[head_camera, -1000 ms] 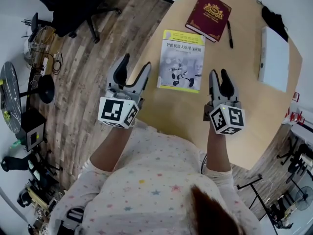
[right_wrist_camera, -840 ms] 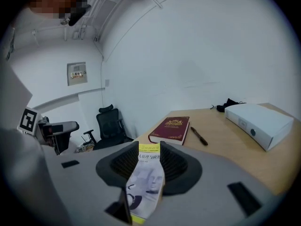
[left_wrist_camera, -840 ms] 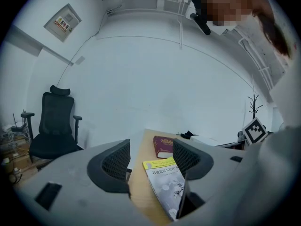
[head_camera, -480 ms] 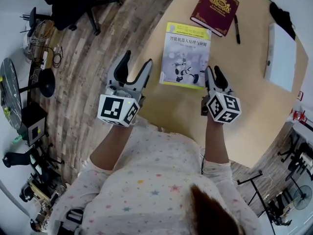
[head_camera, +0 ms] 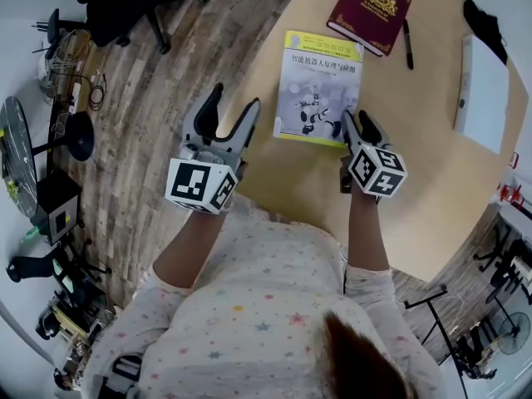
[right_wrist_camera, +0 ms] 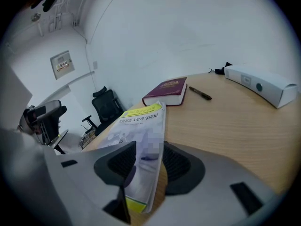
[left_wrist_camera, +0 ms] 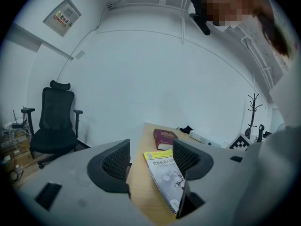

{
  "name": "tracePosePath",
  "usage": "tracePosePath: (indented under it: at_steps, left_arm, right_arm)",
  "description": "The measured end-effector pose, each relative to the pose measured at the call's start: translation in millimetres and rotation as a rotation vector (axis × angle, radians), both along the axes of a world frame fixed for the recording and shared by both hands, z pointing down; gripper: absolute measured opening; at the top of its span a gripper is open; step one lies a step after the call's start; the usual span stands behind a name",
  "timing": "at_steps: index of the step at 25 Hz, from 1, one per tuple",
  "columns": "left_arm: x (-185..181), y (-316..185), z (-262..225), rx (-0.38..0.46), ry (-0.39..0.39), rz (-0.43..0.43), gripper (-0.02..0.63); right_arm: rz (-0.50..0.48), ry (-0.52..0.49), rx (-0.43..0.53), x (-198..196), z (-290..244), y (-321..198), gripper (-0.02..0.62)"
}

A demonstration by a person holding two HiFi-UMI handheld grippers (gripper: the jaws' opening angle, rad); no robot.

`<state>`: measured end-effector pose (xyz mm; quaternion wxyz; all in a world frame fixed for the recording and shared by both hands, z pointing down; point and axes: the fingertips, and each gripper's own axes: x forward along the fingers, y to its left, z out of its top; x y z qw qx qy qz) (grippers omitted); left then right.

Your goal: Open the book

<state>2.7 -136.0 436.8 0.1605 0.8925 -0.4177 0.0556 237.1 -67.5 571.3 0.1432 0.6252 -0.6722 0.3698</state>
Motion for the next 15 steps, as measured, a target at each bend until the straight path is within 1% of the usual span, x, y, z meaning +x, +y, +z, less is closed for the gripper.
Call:
tracePosePath:
  at_steps: [9,15]
  left_arm:
    - [-3,1,2,-0.006,-0.004,0.004,0.259]
    - [-5,2,3,-0.011,-0.003,0.004,0.259]
  right_arm:
    - [-0.005,-0.024,-0.065,-5,14,2,0.176]
    - [-0.006,-0.013,-0.064,-7,13,2,0.170]
